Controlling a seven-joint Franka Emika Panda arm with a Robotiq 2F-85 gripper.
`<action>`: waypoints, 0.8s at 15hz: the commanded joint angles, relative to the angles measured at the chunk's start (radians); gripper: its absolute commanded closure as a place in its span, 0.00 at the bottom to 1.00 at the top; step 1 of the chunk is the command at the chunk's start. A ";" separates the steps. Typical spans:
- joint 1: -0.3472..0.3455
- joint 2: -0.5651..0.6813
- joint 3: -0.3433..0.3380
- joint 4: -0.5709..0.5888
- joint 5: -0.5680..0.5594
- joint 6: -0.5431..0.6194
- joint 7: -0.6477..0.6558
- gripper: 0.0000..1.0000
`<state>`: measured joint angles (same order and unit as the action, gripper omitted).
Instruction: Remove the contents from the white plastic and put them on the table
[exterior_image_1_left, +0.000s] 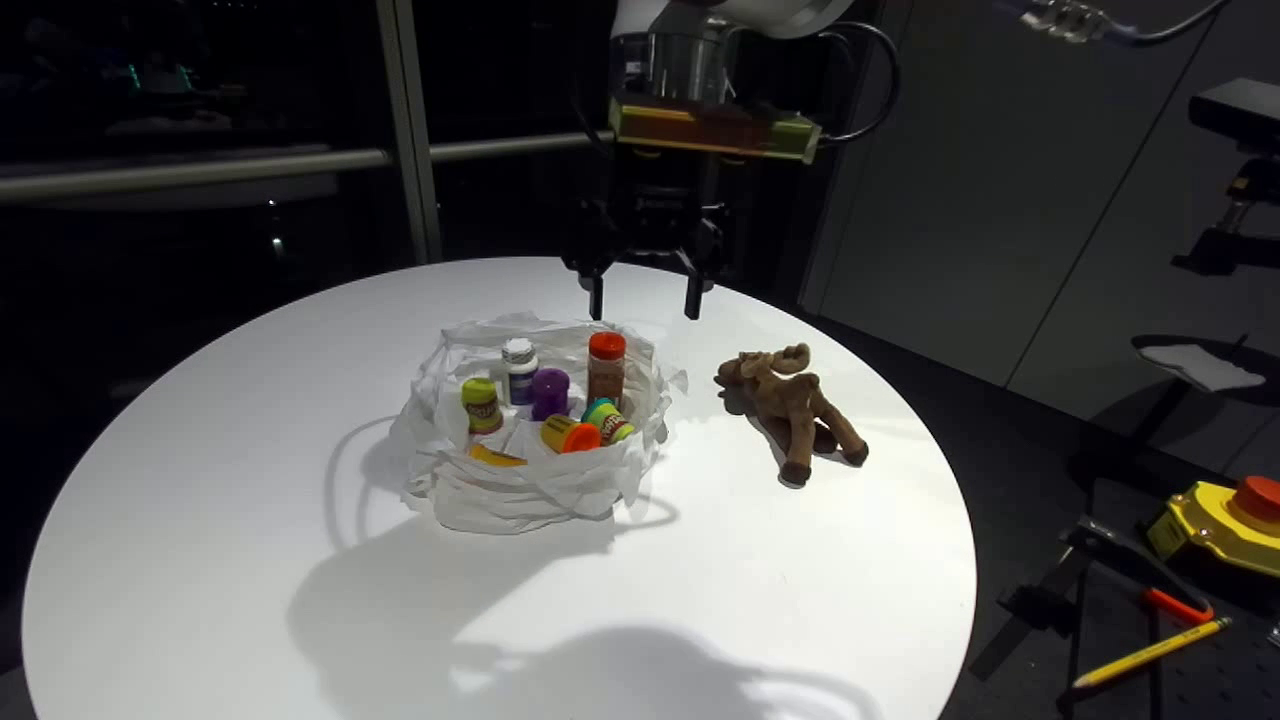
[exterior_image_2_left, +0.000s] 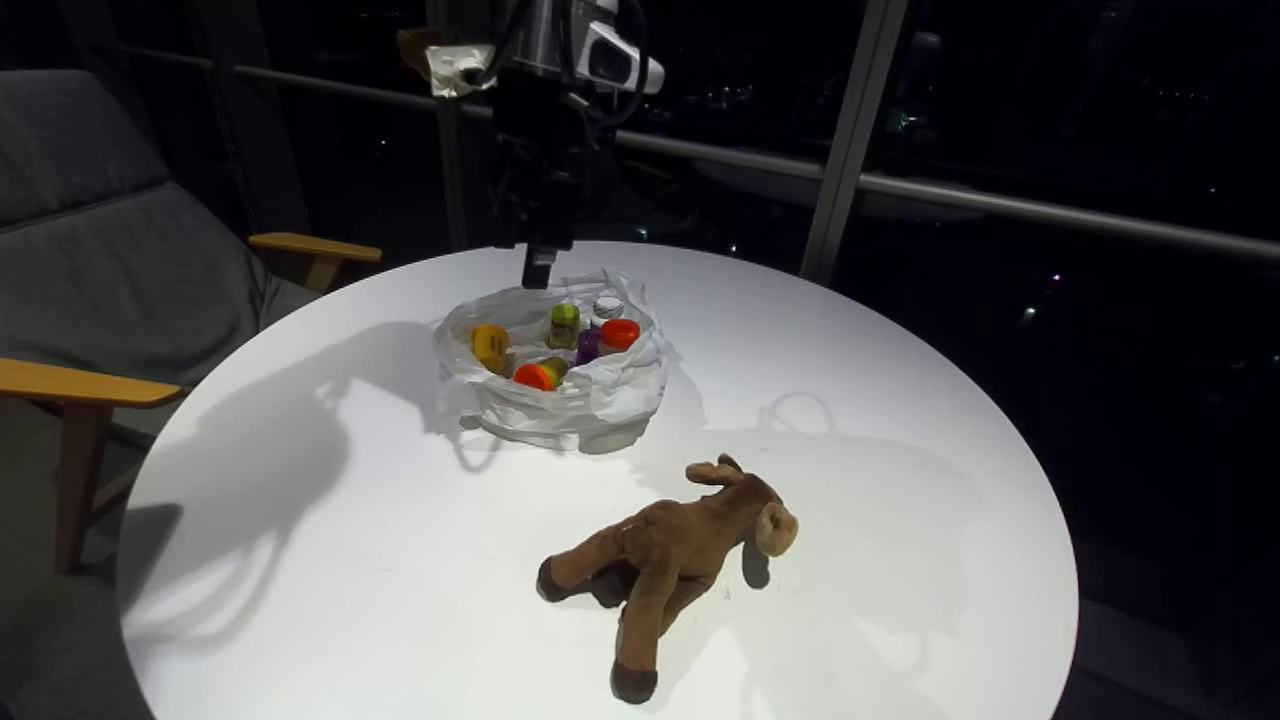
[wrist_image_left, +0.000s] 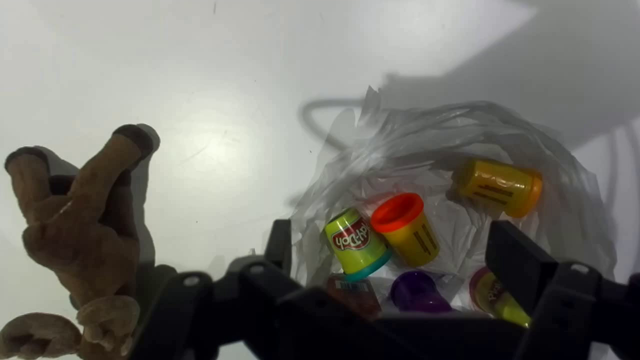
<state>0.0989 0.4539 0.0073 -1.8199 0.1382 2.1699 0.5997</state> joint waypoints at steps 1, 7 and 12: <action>0.005 0.127 -0.025 0.149 0.011 0.005 0.036 0.00; -0.014 0.282 -0.037 0.330 0.025 -0.045 0.018 0.00; -0.016 0.382 -0.052 0.458 0.013 -0.103 0.031 0.00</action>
<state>0.0815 0.7648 -0.0333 -1.4842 0.1424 2.1320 0.6152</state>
